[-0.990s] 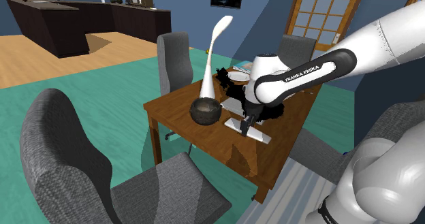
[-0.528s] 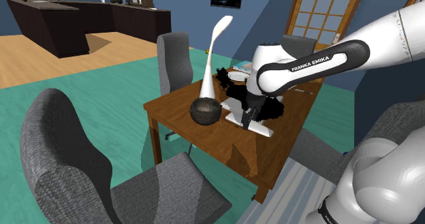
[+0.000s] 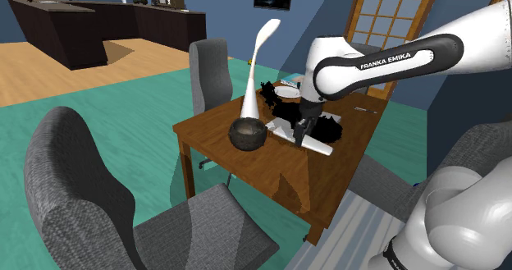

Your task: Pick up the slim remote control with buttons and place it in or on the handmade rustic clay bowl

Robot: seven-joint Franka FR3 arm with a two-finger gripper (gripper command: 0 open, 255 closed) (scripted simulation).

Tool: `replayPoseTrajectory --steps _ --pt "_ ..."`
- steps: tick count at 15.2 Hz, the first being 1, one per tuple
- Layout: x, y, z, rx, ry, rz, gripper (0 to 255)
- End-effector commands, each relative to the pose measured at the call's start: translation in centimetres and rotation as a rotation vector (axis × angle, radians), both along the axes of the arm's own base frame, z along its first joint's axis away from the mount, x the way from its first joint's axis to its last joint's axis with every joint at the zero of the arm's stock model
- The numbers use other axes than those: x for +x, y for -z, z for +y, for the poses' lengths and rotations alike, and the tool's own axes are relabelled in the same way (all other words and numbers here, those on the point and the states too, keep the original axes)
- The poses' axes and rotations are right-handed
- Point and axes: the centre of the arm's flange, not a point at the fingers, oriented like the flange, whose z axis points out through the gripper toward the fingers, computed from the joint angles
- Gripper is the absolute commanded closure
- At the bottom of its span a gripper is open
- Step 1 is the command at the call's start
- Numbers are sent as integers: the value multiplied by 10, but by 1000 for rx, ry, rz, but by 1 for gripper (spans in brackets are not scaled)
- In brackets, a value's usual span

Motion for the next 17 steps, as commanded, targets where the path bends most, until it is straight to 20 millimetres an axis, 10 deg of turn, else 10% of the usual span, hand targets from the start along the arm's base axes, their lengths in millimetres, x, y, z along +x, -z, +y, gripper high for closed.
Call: replayPoseTrajectory --steps 1,12,17 --pt "0 -10 1 0 0 0 255" --pt "0 -65 1 0 0 0 255" --pt "64 -65 19 0 0 0 255"
